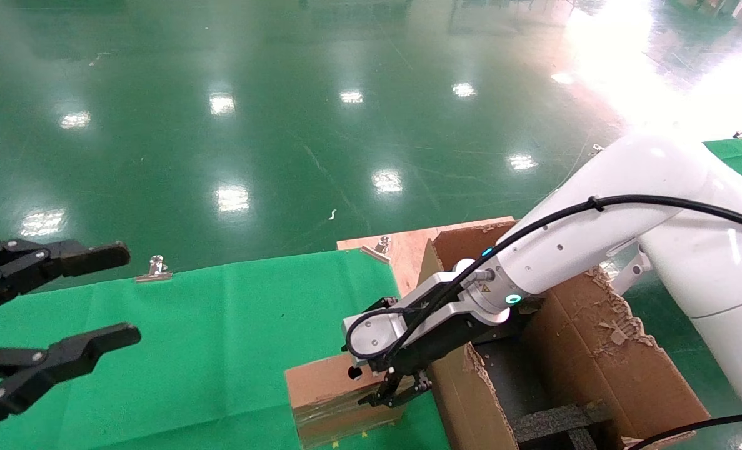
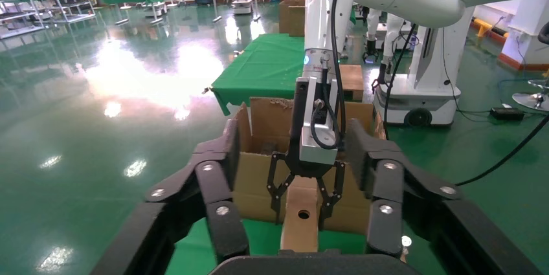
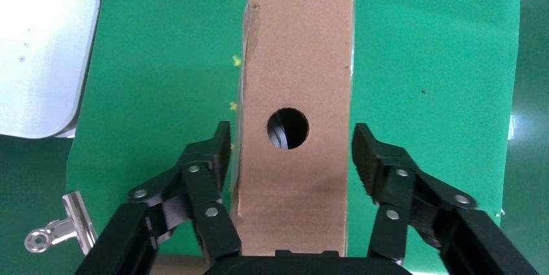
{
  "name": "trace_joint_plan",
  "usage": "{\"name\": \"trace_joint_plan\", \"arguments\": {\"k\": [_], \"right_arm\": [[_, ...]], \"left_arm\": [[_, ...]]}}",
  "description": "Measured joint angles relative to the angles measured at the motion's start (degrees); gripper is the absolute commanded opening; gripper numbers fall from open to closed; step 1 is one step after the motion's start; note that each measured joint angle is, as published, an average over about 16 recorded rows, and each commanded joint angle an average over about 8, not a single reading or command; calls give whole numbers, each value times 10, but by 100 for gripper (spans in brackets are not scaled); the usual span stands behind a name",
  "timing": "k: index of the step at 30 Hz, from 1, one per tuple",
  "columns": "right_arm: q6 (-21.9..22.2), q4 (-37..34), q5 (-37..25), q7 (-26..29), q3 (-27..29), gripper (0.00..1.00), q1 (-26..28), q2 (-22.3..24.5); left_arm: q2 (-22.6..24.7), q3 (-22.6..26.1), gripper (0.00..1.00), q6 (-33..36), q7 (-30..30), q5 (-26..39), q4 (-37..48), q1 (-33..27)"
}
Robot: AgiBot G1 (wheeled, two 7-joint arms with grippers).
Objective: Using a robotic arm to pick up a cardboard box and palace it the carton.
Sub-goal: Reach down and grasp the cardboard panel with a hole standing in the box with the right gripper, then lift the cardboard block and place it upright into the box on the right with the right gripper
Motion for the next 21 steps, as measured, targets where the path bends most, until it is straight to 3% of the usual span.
{"name": "trace_joint_plan", "arguments": {"k": [21], "right_arm": [[1,-12,22,-4,6,0,9,4]], "left_arm": [[0,0,100,0,0,0,0,0]]}}
